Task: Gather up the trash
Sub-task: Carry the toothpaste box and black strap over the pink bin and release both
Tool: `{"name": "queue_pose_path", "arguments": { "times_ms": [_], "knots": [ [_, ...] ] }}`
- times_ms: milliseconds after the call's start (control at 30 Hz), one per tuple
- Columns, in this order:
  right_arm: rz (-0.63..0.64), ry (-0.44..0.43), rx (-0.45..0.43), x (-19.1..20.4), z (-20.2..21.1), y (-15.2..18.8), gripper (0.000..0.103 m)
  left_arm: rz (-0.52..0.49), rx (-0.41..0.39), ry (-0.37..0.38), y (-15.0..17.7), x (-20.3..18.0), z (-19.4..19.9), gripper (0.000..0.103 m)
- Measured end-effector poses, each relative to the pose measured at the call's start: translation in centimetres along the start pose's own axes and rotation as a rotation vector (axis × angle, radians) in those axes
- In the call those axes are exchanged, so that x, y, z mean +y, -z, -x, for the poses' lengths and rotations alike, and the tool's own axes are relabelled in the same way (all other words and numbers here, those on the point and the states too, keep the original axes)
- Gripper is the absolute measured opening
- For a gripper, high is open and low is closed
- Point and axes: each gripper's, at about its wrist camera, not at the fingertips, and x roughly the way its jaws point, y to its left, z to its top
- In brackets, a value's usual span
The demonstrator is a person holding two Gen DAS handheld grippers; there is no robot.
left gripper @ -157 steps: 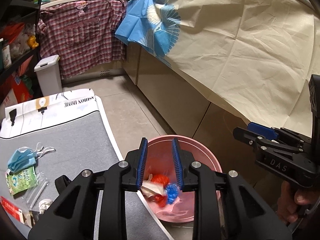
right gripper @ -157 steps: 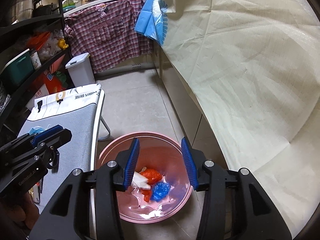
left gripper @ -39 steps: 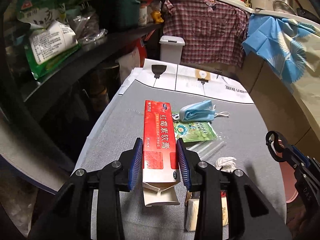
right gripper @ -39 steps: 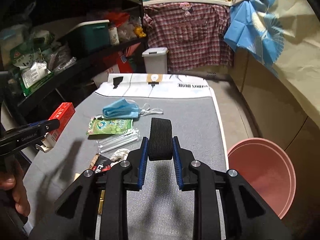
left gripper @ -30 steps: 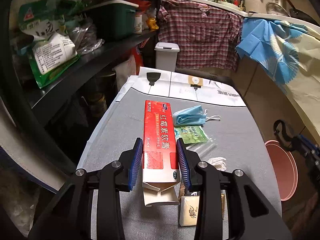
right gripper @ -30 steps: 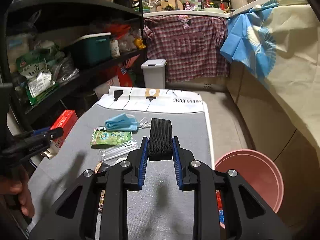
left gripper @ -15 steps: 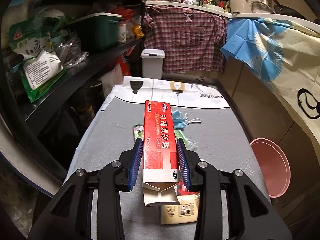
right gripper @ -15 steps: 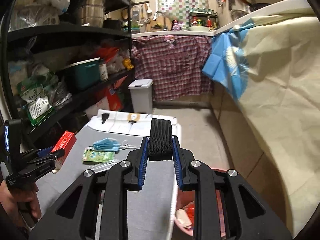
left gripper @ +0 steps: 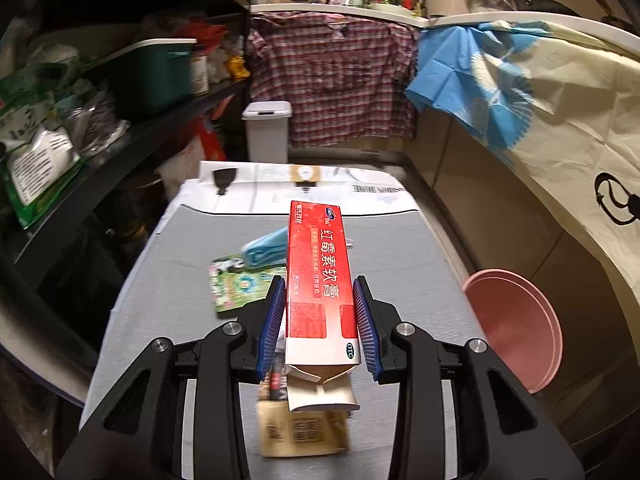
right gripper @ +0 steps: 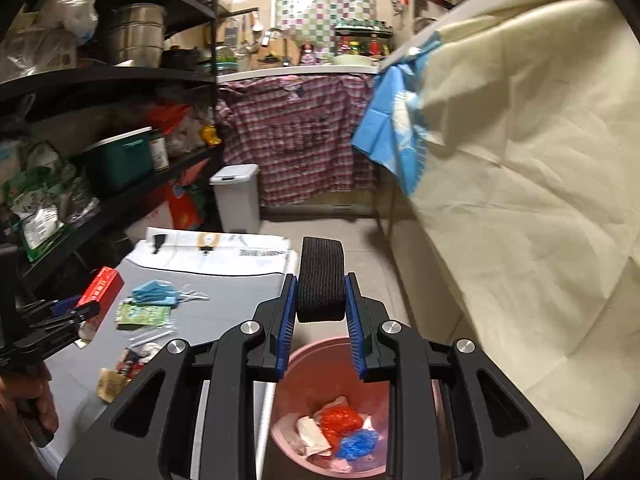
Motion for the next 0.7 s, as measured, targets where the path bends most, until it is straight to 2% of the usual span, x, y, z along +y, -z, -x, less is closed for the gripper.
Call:
{"name": "queue_pose_path", "arguments": {
  "times_ms": [267,700],
  "knots": [
    [-0.066,0.045,0.045,-2.3,-1.4,1.4,0.024,-0.035,0.007,0.088,-0.8,-4.3,-0.8,0.035],
    [-0.095,0.105,0.090,-3.9,-2.7,2.0,0.024,-0.124,0.044,0.257,-1.3,-11.9,-3.3,0.035]
  ]
}}
